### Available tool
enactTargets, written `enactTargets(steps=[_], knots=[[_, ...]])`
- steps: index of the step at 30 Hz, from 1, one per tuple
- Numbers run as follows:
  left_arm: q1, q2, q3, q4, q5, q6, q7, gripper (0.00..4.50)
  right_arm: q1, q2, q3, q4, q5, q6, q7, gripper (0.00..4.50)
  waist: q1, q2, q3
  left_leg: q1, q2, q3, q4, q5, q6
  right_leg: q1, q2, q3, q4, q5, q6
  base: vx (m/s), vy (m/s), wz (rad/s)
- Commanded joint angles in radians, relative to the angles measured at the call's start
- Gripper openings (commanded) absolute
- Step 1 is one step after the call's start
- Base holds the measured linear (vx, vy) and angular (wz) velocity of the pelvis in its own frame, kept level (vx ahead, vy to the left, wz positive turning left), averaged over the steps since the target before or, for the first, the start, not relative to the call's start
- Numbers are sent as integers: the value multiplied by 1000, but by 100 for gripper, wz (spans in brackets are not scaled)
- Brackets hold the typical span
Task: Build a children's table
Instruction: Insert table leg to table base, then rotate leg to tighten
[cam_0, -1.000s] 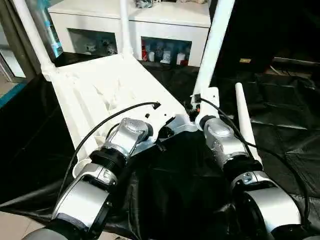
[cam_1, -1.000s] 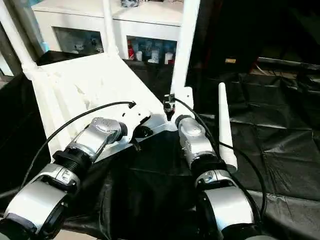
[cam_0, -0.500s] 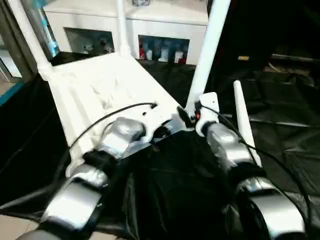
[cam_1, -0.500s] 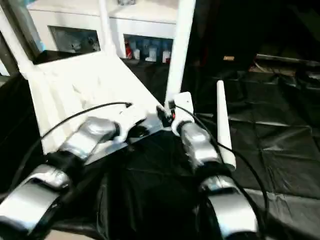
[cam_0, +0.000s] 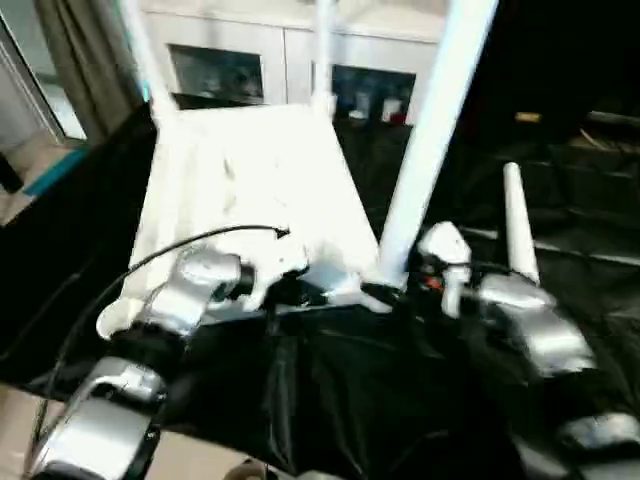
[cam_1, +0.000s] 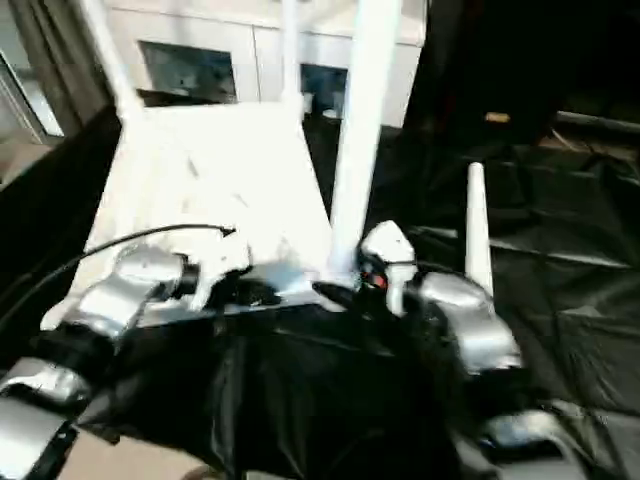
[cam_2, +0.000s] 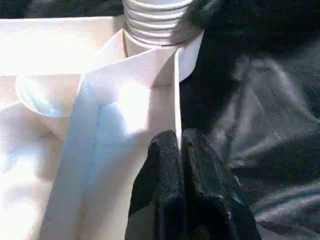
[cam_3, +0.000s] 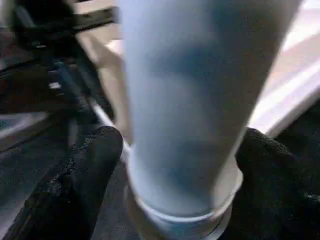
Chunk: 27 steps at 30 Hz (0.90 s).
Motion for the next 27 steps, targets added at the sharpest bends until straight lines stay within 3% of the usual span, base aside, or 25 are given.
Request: enactTargets(steps=[1, 5, 8, 14, 18, 22, 27], knots=[[-12, -10, 18, -16, -44, -25, -25, 0, 3, -10, 13, -23, 1, 4, 22, 391, 0, -2, -65, 26, 76, -31, -72, -213, 46, 52, -97, 66, -76, -231, -189, 0, 0, 0], [-17, -6, 23, -5, -46, -33, -40, 0, 12, -17, 13, -45, 5, 29, 33, 391, 2, -1, -73, 21, 74, -32, -66, -141, 62, 56, -94, 64, -60, -115, -214, 0, 0, 0], [-21, -8, 25, 7, -50, -34, -50, 0, 14, -10, 22, -41, 3, 39, 24, 361, 3, -2, -75, 18, 71, -30, -59, -106, 88, 58, -95, 62, -53, -47, -233, 0, 0, 0], [-24, -11, 25, 21, -43, -42, -49, 0, 15, 2, 26, -31, -6, 40, 20, 308, 4, -2, -75, 20, 72, -31, -61, -130, 76, 58, -94, 61, -58, -105, -222, 0, 0, 0], [-26, -13, 28, 27, -40, -43, -45, 0, 21, 4, 30, -27, -12, 40, 19, 277, 5, -3, -76, 20, 71, -31, -59, -121, 76, 60, -95, 61, -55, -89, -224, 0, 0, 0], [-33, -28, 45, 38, -47, -31, -7, 0, 27, 16, 20, -5, -15, 45, -16, 273, 5, -3, -76, 18, 70, -31, -57, -111, 82, 60, -94, 61, -54, -84, -225, 0, 0, 0], [-78, -74, 56, 111, 1, -19, 165, 0, 15, 91, -24, 97, -42, 44, -203, 270, -2, -5, -67, 24, 67, -33, -61, -194, 39, 53, -99, 62, -75, -249, -197, 0, 0, 0]])
